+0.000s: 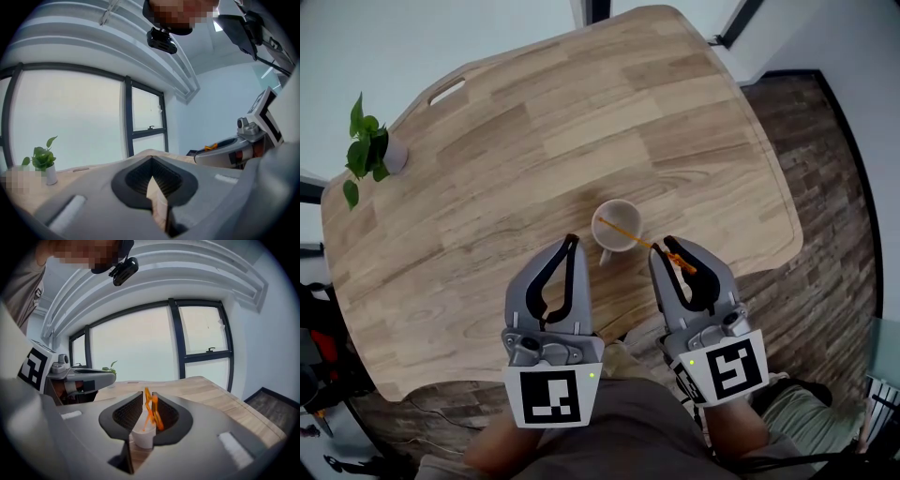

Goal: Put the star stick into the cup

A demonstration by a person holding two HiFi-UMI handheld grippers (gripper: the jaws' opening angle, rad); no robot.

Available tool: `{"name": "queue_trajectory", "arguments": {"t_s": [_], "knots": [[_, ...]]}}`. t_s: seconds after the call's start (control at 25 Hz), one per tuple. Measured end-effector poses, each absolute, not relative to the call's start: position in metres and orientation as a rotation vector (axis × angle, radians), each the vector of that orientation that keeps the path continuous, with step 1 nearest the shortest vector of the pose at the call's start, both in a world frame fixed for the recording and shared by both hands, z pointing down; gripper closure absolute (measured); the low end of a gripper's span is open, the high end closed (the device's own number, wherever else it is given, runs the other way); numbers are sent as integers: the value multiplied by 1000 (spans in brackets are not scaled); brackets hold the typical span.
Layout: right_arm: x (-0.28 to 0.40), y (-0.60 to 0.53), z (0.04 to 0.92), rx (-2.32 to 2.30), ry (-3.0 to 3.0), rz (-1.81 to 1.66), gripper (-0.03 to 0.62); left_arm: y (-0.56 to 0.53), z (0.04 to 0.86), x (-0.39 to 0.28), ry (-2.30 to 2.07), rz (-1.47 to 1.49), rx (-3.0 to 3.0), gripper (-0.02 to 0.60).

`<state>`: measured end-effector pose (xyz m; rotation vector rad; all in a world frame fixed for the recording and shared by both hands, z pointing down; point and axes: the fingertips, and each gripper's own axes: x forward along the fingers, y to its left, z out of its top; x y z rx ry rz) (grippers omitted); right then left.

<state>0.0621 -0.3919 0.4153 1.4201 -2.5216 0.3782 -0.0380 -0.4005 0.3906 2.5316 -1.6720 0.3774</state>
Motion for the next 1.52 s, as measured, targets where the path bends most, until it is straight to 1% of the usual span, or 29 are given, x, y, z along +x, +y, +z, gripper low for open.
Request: {"name": "queue_trajectory", "arguments": {"t_s": [0.08, 0.56, 0.84, 1.16, 1.36, 1.52], "knots": [[63, -391, 416, 1422, -2522, 372, 497, -401, 391, -38, -1670, 377, 2533, 580], [76, -384, 400, 1494, -2525, 299, 484, -392, 382, -30, -1671, 353, 2547, 580], [81, -371, 361, 1543, -2579, 204, 487, -379, 346, -23, -1723, 294, 2594, 580], [79, -331, 308, 1569, -2676, 72, 496, -339, 296, -18, -1802, 147, 2617, 580], [72, -295, 289, 1525, -2724, 17, 514, -303, 275, -20, -1878, 84, 2600, 580], [65, -270, 278, 1502, -2742, -12, 566, -279, 265, -26, -1901, 47, 2573, 580]]}}
